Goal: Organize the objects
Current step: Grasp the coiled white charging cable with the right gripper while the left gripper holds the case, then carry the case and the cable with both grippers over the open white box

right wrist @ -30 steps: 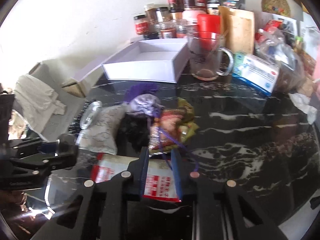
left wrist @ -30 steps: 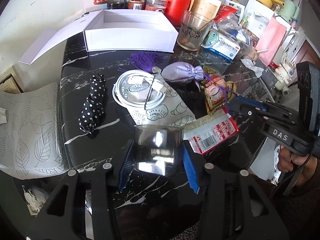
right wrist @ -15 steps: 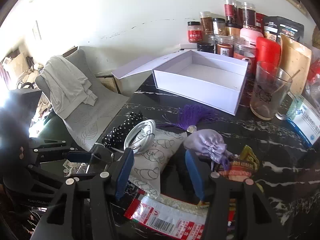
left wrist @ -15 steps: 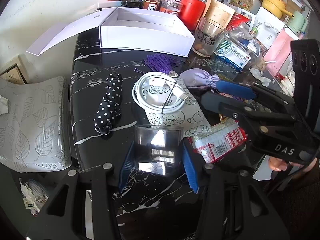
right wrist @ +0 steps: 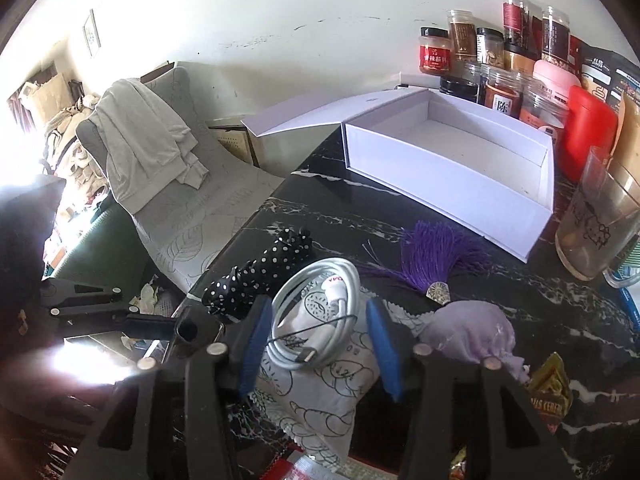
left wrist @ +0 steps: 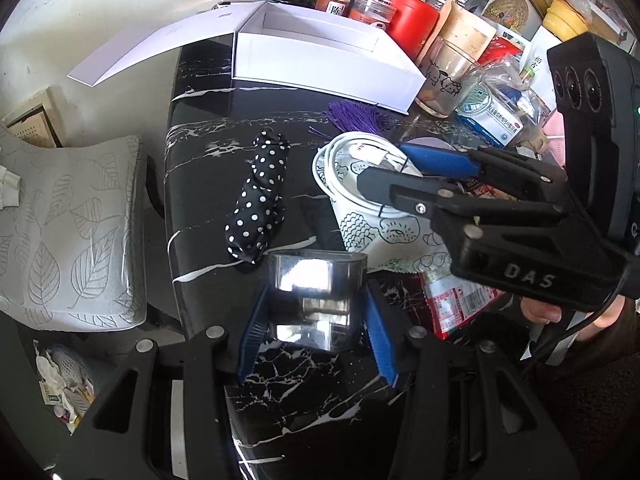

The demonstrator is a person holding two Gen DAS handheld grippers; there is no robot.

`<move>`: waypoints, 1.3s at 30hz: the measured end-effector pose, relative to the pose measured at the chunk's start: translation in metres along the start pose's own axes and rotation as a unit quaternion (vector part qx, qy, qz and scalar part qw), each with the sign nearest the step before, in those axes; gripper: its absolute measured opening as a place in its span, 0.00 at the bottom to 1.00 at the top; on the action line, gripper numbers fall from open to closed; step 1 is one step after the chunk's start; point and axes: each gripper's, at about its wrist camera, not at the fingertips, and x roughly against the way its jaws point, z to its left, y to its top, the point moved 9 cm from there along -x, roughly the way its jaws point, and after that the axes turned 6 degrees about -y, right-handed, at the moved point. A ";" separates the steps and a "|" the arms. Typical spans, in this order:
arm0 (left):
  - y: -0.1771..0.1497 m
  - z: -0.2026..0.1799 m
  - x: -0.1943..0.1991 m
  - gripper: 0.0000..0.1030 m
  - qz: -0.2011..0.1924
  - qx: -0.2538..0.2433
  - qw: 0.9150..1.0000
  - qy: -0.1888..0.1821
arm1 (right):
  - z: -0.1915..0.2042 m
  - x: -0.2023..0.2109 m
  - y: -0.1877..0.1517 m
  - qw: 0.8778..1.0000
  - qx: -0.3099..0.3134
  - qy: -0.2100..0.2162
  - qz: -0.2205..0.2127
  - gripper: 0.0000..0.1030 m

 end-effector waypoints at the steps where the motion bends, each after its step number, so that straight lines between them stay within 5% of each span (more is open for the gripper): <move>1: 0.000 0.000 -0.001 0.44 -0.001 -0.001 1.000 0.001 | -0.002 0.001 0.000 1.000 0.005 -0.011 -0.002 0.24; 7: 0.003 -0.002 -0.003 0.43 -0.002 -0.005 1.000 0.004 | -0.010 0.014 0.004 1.000 -0.004 -0.023 -0.021 0.14; 39: 0.066 -0.083 0.035 0.43 -0.071 -0.068 0.995 0.000 | -0.079 0.099 -0.001 0.993 -0.039 -0.081 -0.071 0.12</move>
